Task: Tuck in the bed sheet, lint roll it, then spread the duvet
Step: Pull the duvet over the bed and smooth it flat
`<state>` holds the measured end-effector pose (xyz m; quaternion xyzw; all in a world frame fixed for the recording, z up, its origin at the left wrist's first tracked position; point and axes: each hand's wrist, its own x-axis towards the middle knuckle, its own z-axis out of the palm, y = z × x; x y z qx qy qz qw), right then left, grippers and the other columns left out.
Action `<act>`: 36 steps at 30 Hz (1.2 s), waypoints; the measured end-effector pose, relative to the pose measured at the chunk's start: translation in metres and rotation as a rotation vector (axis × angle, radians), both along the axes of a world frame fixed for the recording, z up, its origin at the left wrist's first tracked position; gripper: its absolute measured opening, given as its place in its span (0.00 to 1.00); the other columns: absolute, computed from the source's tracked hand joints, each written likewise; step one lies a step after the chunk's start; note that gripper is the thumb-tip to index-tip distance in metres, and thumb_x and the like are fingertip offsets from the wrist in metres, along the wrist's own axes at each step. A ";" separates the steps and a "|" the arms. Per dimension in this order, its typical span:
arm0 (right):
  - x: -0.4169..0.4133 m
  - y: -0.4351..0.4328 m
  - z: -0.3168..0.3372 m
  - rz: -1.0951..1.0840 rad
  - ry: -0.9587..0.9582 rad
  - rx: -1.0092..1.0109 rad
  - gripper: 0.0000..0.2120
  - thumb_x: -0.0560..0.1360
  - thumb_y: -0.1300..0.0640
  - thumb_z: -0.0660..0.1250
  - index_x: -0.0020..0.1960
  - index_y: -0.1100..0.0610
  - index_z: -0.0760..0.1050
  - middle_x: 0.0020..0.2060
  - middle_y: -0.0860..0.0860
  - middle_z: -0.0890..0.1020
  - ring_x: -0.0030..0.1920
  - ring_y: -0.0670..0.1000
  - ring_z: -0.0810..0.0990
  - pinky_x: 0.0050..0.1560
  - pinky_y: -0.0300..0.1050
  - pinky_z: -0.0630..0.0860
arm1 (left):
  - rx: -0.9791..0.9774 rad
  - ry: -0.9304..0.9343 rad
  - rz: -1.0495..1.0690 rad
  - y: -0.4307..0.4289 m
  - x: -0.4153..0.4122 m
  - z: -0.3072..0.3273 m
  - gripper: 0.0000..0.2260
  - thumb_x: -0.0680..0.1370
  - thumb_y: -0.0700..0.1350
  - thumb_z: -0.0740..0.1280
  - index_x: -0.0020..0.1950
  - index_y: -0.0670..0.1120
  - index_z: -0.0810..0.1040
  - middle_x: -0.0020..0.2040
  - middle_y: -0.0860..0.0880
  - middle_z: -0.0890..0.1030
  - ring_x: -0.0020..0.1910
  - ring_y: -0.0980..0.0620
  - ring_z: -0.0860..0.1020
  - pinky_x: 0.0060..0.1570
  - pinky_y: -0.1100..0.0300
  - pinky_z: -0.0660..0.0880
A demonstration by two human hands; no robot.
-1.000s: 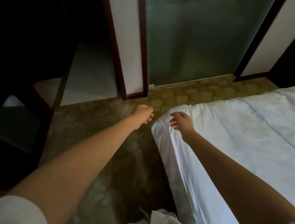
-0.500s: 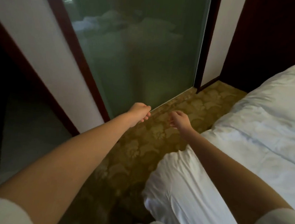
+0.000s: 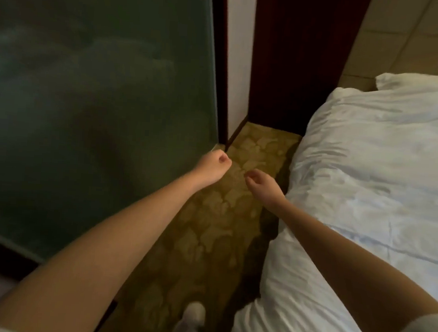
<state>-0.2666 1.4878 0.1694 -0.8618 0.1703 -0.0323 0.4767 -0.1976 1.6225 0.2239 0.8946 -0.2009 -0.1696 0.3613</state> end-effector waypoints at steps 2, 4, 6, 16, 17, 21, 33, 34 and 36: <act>0.042 -0.025 0.003 -0.076 0.006 -0.048 0.13 0.80 0.56 0.59 0.62 0.57 0.74 0.56 0.53 0.78 0.51 0.47 0.75 0.48 0.39 0.69 | 0.058 -0.066 -0.057 -0.025 0.061 -0.004 0.10 0.81 0.47 0.57 0.57 0.44 0.74 0.53 0.46 0.76 0.52 0.49 0.75 0.54 0.54 0.74; 0.077 -0.057 0.006 -0.169 0.018 -0.056 0.14 0.79 0.56 0.59 0.62 0.58 0.74 0.56 0.54 0.79 0.54 0.51 0.77 0.52 0.43 0.72 | 0.131 -0.152 -0.157 -0.062 0.119 -0.004 0.11 0.81 0.48 0.56 0.56 0.45 0.74 0.52 0.47 0.77 0.51 0.48 0.76 0.54 0.50 0.75; 0.098 -0.093 0.010 -0.281 0.034 -0.033 0.14 0.80 0.57 0.59 0.62 0.59 0.74 0.56 0.56 0.79 0.57 0.55 0.77 0.57 0.47 0.72 | 0.191 -0.235 -0.273 -0.108 0.161 -0.003 0.11 0.81 0.48 0.56 0.57 0.44 0.74 0.53 0.46 0.76 0.52 0.46 0.76 0.53 0.50 0.75; 0.190 -0.309 -0.027 -0.744 0.076 0.042 0.12 0.78 0.61 0.59 0.58 0.61 0.77 0.48 0.54 0.79 0.51 0.54 0.76 0.52 0.44 0.68 | 0.138 -0.220 -0.685 -0.389 0.272 -0.045 0.11 0.80 0.47 0.56 0.55 0.43 0.74 0.55 0.44 0.75 0.54 0.44 0.74 0.50 0.54 0.72; 0.208 -0.332 -0.031 -0.756 0.075 0.069 0.12 0.78 0.61 0.59 0.58 0.61 0.76 0.47 0.54 0.78 0.50 0.54 0.76 0.52 0.44 0.69 | 0.133 -0.198 -0.691 -0.411 0.291 -0.050 0.11 0.80 0.47 0.56 0.55 0.43 0.74 0.55 0.45 0.74 0.53 0.45 0.74 0.50 0.55 0.71; 0.275 -0.418 -0.037 -0.767 0.105 0.154 0.13 0.78 0.59 0.57 0.59 0.61 0.75 0.47 0.53 0.78 0.47 0.52 0.75 0.50 0.44 0.70 | 0.147 -0.133 -0.607 -0.491 0.380 -0.059 0.10 0.81 0.47 0.57 0.50 0.43 0.73 0.45 0.47 0.74 0.44 0.47 0.74 0.41 0.55 0.70; 0.495 -0.623 -0.060 -0.838 0.194 0.137 0.16 0.80 0.57 0.55 0.65 0.60 0.71 0.60 0.56 0.76 0.59 0.55 0.74 0.55 0.43 0.68 | 0.188 -0.049 -0.636 -0.703 0.617 -0.100 0.09 0.81 0.48 0.56 0.52 0.44 0.72 0.46 0.47 0.75 0.46 0.48 0.75 0.49 0.53 0.74; 0.511 -0.641 -0.063 -0.877 0.193 0.139 0.16 0.80 0.58 0.55 0.65 0.60 0.71 0.60 0.56 0.76 0.60 0.55 0.74 0.55 0.43 0.67 | 0.202 -0.033 -0.648 -0.724 0.636 -0.104 0.10 0.81 0.49 0.56 0.52 0.44 0.73 0.46 0.47 0.75 0.46 0.48 0.75 0.48 0.53 0.74; 0.538 -0.677 -0.067 -0.980 0.183 0.175 0.16 0.80 0.58 0.55 0.65 0.60 0.70 0.61 0.56 0.76 0.59 0.55 0.74 0.54 0.42 0.67 | 0.240 0.010 -0.692 -0.770 0.673 -0.108 0.10 0.81 0.49 0.56 0.51 0.44 0.72 0.47 0.47 0.74 0.45 0.49 0.74 0.46 0.55 0.72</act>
